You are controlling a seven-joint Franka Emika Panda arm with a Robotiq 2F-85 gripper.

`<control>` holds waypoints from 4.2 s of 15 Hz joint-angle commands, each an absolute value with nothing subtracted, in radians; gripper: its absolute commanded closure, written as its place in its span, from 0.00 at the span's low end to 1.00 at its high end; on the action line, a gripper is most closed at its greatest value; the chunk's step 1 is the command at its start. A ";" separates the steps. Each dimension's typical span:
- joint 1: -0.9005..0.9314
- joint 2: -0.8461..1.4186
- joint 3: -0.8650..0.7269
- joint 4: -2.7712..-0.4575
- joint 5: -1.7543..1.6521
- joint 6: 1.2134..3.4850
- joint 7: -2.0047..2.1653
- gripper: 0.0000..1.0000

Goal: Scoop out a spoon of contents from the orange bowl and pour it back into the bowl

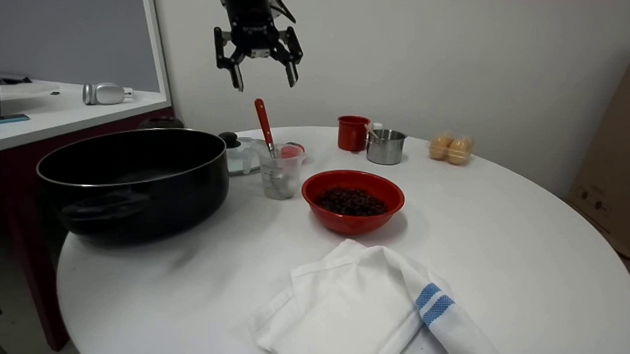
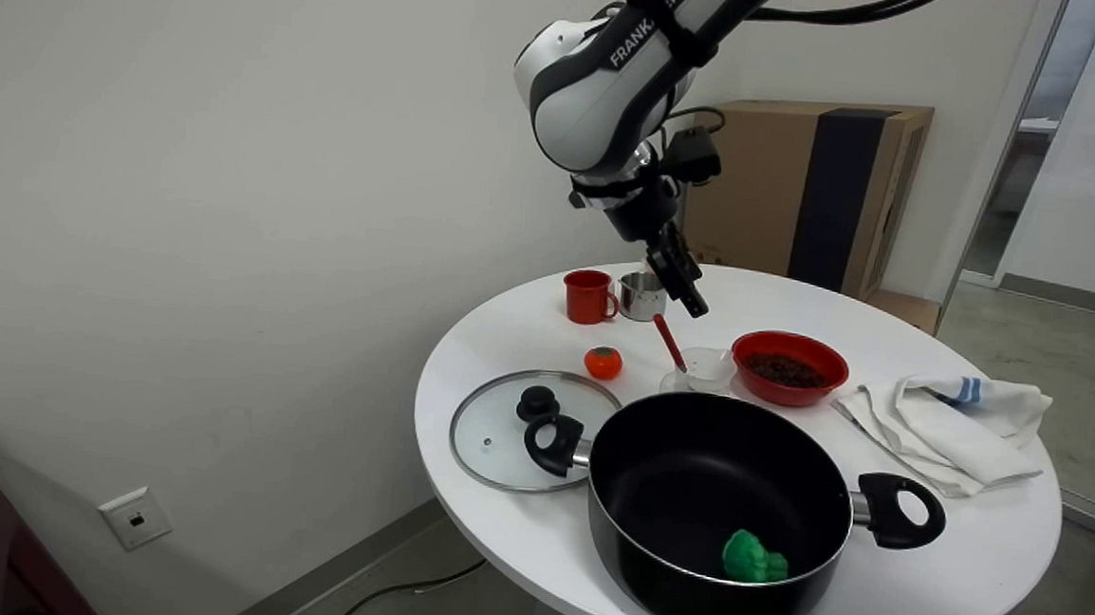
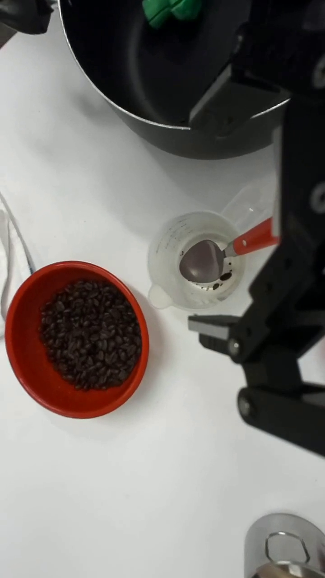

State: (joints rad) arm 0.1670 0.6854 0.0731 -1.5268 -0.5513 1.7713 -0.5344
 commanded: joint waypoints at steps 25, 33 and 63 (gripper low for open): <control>0.146 0.653 0.112 -1.628 -0.520 1.959 -0.544 0.25; 0.140 0.633 0.115 -1.663 -0.522 2.021 -0.554 0.78; -0.070 0.650 0.041 -1.280 -0.182 1.737 -0.546 0.95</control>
State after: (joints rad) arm -0.0775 0.5946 0.0557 -1.3409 -0.1829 1.7302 -0.5781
